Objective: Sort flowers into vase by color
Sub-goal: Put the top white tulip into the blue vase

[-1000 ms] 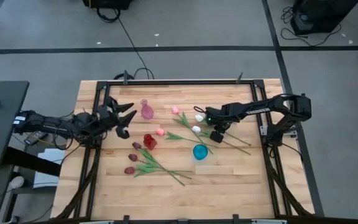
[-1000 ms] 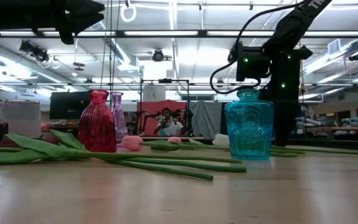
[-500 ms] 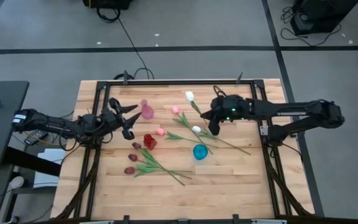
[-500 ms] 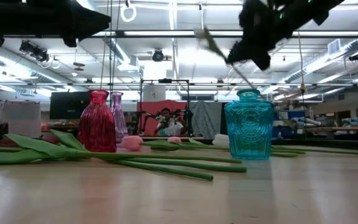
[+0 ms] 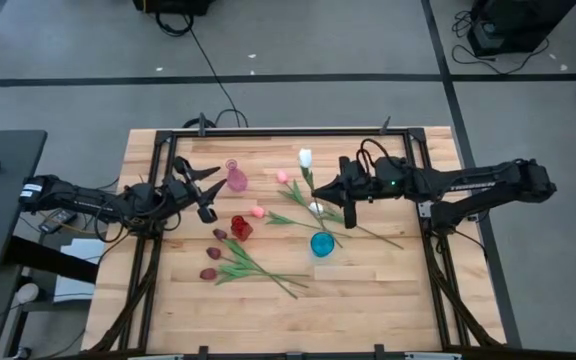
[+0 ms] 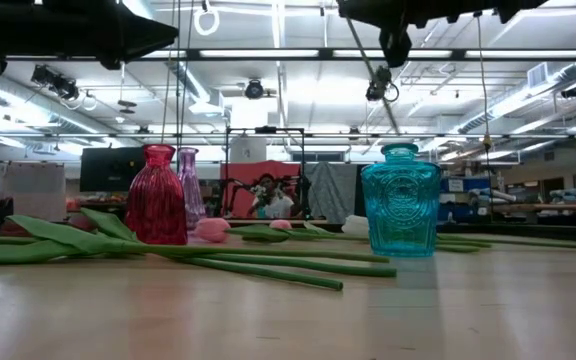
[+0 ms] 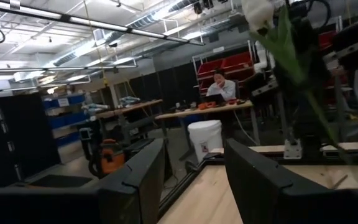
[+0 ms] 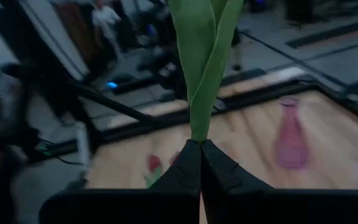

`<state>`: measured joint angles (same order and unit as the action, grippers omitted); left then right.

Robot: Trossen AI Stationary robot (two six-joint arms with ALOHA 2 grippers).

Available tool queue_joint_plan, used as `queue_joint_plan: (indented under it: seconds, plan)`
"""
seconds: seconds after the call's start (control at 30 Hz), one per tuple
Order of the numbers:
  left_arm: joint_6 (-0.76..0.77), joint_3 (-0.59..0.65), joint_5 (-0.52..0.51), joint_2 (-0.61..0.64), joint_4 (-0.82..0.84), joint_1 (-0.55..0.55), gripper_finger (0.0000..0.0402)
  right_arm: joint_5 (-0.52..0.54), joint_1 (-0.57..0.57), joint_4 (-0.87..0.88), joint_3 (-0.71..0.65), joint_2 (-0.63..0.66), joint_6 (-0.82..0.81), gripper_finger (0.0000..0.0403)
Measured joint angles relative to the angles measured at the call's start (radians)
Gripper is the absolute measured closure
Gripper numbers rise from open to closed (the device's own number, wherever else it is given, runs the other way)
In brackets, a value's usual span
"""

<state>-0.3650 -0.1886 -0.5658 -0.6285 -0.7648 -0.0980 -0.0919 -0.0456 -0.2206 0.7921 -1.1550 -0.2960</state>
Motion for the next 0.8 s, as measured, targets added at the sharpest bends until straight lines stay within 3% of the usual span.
queue_joint_plan:
  seconds: [0.13,0.47,0.63,0.8]
  plan:
    - [-0.001,0.000,-0.016,0.000,-0.002,0.000,0.0229,-0.059,0.002,-0.045,0.000,-0.023,-0.014,0.0397]
    - [-0.016,0.000,-0.017,0.000,-0.014,0.000,0.0229,0.002,0.044,-0.047,-0.016,-0.065,0.061,0.0396]
    - [-0.029,0.000,-0.023,0.000,-0.011,0.000,0.0229,0.005,0.047,-0.119,-0.104,-0.041,0.056,0.0396]
    - [-0.046,0.000,-0.044,0.000,-0.011,0.000,0.0229,-0.010,0.051,-0.317,-0.243,0.004,0.055,0.0396]
